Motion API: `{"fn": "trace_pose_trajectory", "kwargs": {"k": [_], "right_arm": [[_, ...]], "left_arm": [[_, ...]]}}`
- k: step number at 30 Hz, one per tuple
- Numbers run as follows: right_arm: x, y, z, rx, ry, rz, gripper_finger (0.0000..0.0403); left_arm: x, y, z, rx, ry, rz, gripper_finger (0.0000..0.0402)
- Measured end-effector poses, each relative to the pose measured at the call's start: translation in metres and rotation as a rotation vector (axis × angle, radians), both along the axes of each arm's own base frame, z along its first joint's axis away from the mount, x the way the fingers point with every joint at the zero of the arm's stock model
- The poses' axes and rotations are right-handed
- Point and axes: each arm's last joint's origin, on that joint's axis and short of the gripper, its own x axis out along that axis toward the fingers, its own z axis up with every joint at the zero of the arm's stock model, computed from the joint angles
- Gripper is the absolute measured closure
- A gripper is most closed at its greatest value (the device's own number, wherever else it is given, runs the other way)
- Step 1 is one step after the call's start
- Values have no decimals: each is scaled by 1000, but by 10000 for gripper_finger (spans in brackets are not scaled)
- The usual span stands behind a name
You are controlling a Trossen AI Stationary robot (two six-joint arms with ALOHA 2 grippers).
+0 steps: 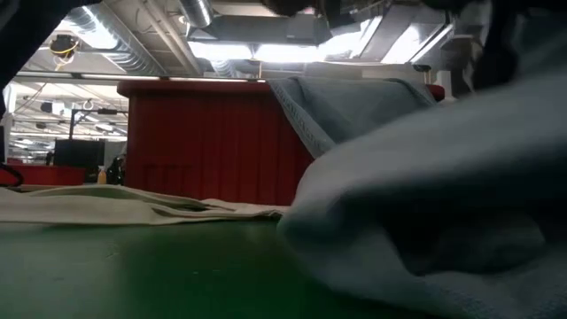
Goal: Fold laundry
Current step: Fold the blue jeans
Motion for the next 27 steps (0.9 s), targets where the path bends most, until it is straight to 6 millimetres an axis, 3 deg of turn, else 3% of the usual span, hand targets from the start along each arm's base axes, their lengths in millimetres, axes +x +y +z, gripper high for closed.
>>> {"fn": "trace_pose_trajectory", "kwargs": {"k": [3,11,27], "right_arm": [[0,0,0,0,0,0,258],[0,0,0,0,-1,0,258],[0,0,0,0,0,0,258]], "left_arm": [[2,1,-9,-51,31,4,396],[5,11,-8,-40,21,26,387],[4,8,-7,-14,8,34,304]]}}
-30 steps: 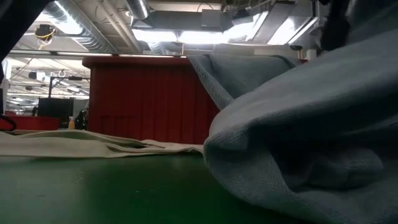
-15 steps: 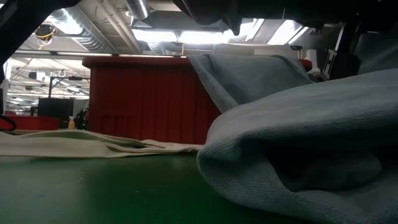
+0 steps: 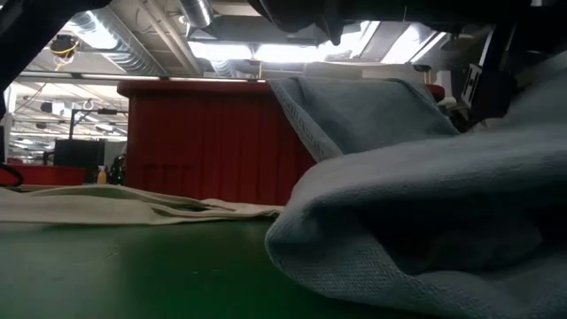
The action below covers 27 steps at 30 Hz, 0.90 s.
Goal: Fold laundry
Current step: Fold the blue jeans
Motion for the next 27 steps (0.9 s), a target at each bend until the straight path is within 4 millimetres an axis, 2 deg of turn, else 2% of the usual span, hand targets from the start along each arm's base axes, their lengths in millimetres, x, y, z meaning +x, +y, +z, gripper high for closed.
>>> {"fn": "trace_pose_trajectory", "kwargs": {"k": [5,10,16,22,27], "right_arm": [[0,0,0,0,0,0,258],[0,2,0,33,8,43,258],[-1,5,0,142,38,86,258],[2,5,-2,175,66,48,258],[4,22,-7,151,101,102,258]], "left_arm": [[0,1,0,22,-5,2,285],[2,9,3,250,-63,-73,288],[4,27,9,378,-89,-161,317],[4,59,14,368,1,-238,360],[-2,78,22,442,80,-261,397]]}}
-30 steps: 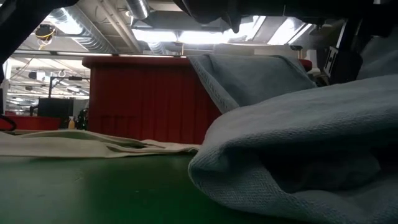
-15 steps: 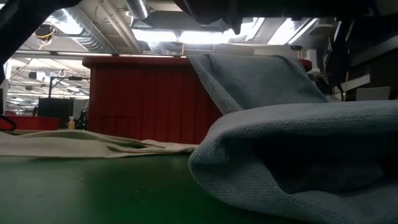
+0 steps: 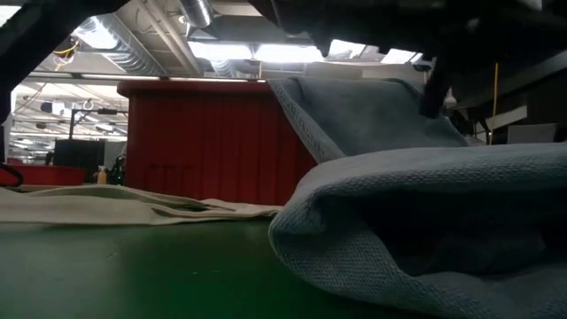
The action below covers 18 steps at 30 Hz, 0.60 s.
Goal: Fold laundry
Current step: Fold the blue jeans
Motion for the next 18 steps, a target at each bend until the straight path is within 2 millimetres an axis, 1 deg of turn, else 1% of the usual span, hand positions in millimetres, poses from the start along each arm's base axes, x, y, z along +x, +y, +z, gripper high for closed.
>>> {"fn": "trace_pose_trajectory", "kwargs": {"k": [4,8,13,15,18], "right_arm": [[0,20,-5,-58,17,57,258],[-2,34,-8,-120,7,66,258],[-3,46,-13,-136,33,48,258],[-5,50,-14,-134,38,42,258],[-6,58,-16,-144,46,48,258]], "left_arm": [[-13,7,15,131,83,25,398],[-32,9,34,253,186,48,400],[-52,-1,48,339,292,13,400],[-57,-5,53,356,300,-9,400],[-61,-13,53,372,316,-33,400]]}}
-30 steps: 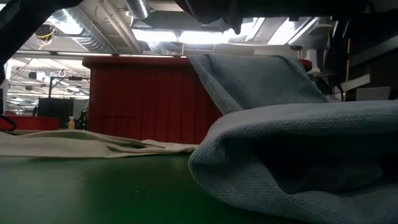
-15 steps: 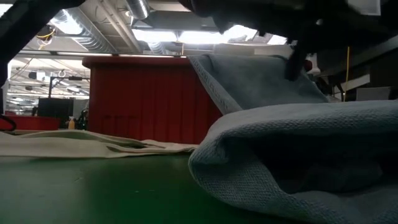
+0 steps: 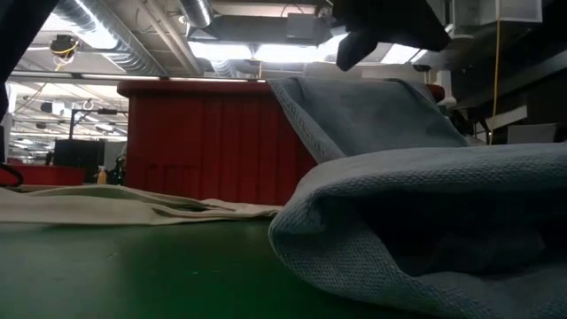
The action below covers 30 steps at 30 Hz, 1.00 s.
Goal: Fold laundry
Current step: Fold the blue jeans
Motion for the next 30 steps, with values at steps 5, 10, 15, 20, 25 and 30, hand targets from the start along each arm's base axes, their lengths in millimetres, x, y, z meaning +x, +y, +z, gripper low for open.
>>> {"fn": "trace_pose_trajectory", "kwargs": {"k": [5,10,15,20,25,30], "right_arm": [[-5,12,-13,-50,31,5,258],[-11,19,-40,-104,94,24,258],[-12,19,-71,-107,148,-27,258],[-13,18,-97,-105,193,-68,258],[-16,16,-114,-92,241,-105,258],[-18,14,-122,-84,268,-135,258]], "left_arm": [[-3,-14,-1,27,4,-29,400],[-6,-24,-2,79,-1,-3,400],[-5,-27,-6,109,3,17,400],[-5,-26,-15,142,12,46,400],[-9,-24,-34,188,55,75,400],[-15,-21,-54,221,109,92,400]]}}
